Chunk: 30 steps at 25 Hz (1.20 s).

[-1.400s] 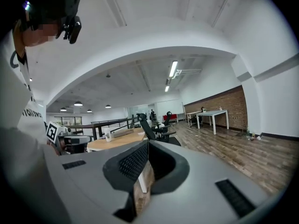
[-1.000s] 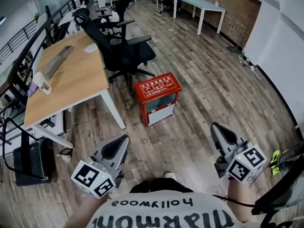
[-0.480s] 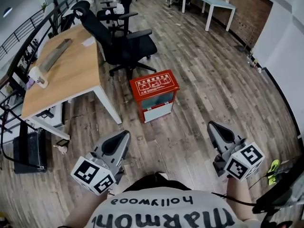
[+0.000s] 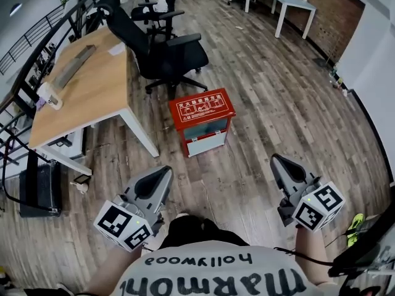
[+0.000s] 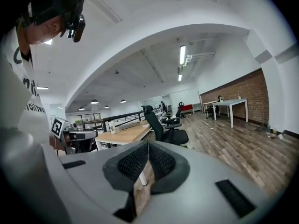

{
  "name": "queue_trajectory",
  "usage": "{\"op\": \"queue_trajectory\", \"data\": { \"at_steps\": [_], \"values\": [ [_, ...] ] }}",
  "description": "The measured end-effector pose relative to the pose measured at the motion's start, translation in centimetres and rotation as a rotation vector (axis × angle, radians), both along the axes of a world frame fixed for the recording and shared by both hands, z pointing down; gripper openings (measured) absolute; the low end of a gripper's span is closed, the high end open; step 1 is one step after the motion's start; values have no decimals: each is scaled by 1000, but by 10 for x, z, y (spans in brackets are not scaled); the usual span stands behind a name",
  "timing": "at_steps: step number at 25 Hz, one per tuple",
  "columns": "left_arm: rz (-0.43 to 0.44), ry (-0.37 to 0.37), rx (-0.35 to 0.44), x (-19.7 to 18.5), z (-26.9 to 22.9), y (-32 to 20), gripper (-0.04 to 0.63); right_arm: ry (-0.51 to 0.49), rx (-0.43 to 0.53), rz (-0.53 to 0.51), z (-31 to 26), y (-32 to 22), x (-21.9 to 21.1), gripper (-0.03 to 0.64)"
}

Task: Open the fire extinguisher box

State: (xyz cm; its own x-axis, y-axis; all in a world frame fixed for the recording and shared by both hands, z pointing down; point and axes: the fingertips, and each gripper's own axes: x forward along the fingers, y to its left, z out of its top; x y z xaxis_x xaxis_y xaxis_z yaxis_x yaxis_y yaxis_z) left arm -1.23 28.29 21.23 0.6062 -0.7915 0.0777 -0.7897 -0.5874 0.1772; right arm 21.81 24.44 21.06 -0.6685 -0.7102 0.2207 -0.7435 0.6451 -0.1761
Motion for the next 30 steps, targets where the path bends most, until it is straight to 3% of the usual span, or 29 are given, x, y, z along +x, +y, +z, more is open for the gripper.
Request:
{"op": "queue_trajectory", "data": {
  "at_steps": [17,30],
  "values": [
    [57,1,-36,-2,8,-80,8,24,-39,70,1,-61,3,11],
    [129,26,-90,-35,27,-156,8,47,-82,99,16,-120,-39,11]
  ]
}}
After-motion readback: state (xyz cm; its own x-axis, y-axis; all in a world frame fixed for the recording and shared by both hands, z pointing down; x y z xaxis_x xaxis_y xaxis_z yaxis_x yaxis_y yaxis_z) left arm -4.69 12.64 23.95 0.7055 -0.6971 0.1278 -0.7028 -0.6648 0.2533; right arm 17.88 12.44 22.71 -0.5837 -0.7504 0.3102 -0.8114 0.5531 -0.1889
